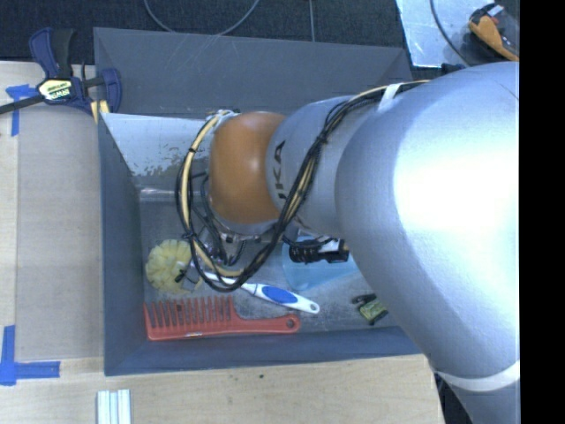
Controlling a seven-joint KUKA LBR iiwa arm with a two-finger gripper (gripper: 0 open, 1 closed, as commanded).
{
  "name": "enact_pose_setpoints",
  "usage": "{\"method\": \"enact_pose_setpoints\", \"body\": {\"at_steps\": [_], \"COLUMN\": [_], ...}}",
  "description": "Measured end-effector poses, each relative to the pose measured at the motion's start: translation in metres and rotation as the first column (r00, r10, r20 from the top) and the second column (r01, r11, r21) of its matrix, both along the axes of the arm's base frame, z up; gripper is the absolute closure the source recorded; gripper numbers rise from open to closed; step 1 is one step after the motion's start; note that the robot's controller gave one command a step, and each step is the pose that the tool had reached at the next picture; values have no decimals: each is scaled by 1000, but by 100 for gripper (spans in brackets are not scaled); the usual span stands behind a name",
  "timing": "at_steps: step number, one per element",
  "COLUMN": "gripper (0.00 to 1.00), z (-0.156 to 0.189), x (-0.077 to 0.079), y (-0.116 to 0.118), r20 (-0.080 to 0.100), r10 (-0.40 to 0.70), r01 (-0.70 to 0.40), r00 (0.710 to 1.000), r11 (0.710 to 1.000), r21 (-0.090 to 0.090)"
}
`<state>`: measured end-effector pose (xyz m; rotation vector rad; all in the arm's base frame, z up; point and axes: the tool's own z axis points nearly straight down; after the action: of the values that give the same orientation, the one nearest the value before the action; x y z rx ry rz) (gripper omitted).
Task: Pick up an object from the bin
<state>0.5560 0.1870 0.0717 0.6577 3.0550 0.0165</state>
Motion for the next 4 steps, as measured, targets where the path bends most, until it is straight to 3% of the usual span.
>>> {"method": "enact_pose_setpoints", "body": {"at_steps": [1,3,4], "gripper": [100,100,100], "z": [1,13,43], "x": [-14,-16,-15], "y": [-1,-2,-2], "r20": [-6,-10,-10], "r10": [-166,-167,-166], "r01": [166,167,166], "r00": [986,986,986], "r11": [986,986,986], "r21": [1,-1,-2]}}
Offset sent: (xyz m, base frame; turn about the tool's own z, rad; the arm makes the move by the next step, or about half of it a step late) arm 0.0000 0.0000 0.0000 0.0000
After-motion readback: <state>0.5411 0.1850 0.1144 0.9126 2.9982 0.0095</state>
